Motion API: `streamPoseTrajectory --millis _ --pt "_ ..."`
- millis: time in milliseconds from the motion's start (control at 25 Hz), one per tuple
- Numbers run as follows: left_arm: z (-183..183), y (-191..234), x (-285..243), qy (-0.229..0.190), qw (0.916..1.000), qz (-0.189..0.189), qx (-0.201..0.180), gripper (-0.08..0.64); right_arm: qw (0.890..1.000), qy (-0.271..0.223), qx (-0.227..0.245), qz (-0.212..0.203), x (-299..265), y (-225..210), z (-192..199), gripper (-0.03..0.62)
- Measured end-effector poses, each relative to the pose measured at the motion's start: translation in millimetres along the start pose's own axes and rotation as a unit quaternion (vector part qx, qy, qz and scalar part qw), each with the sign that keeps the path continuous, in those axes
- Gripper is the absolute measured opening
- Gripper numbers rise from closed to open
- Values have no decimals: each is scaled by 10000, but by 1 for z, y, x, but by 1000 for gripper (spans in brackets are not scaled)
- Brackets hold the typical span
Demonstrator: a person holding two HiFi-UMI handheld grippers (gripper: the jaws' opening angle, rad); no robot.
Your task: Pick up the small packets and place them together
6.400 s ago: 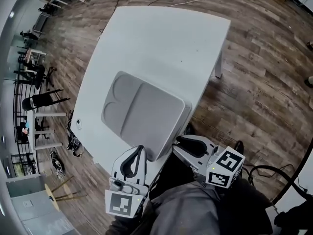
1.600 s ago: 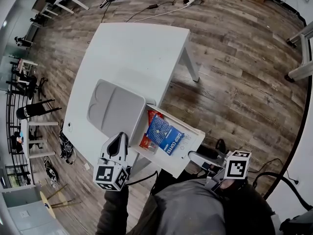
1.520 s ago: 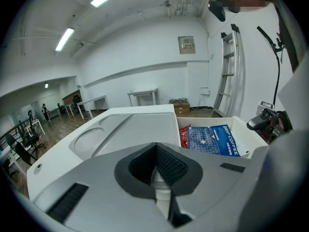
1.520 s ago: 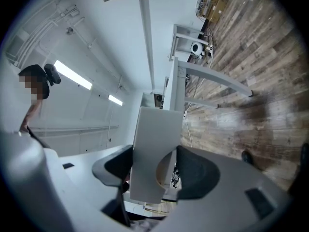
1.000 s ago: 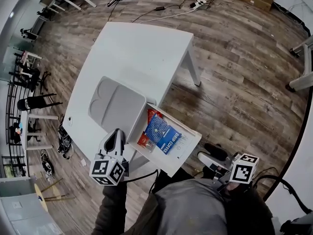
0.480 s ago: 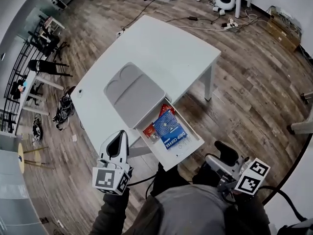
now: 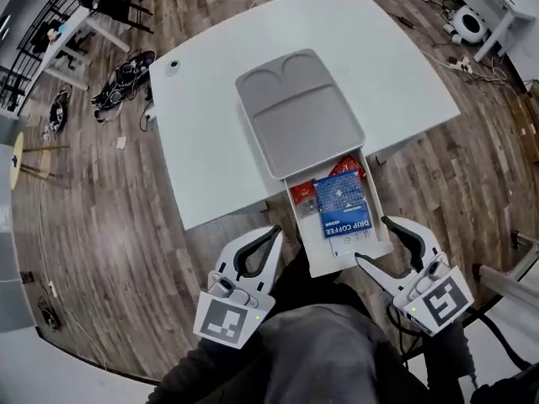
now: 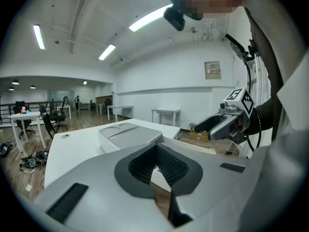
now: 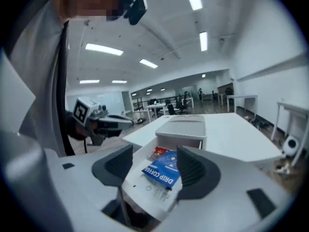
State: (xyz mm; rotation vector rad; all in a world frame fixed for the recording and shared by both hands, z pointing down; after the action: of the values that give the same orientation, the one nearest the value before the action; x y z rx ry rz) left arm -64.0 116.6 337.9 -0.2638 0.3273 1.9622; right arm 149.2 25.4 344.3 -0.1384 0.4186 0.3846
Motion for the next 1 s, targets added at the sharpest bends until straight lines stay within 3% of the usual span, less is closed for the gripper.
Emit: streamPoseTrajectory --millis 80,200,360,560,800,880,1000 --pt "5 5 5 -49 9999 -103 112 -3 9936 404 1058 -24 -15 6 1 291" --pt "10 10 11 -184 9990 -247 311 -3 9626 812 2584 5 -33 17 5 290" --pt "15 15 16 -247 9980 -343 461 -3 9195 1248 3721 -237 -51 23 15 290" --pt "15 27 16 -263 9970 -462 559 -3 8825 1839 4285 -608 -67 21 30 290" --pt "16 37 11 -225 9967 -497 599 -3 8525 2282 4616 -901 -83 16 40 290" --pt "18 39 11 -210 9965 -520 623 -3 8444 2323 4744 -888 -88 16 42 258" --pt "18 44 10 -192 9961 -577 635 -3 8370 2266 4918 -794 -95 13 41 159"
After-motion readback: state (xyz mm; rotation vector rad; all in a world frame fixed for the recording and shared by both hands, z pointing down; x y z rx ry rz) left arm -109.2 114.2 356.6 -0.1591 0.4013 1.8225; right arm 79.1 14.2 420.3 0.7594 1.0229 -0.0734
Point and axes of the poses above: the fingertips, and each gripper's own axes: x backward along the fingers, y to its left, z out of its underside, the point moved 7 cm from there along x, backward along the fingers, and after that the axes turned 11 degrees about z, right-handed, at the moved point
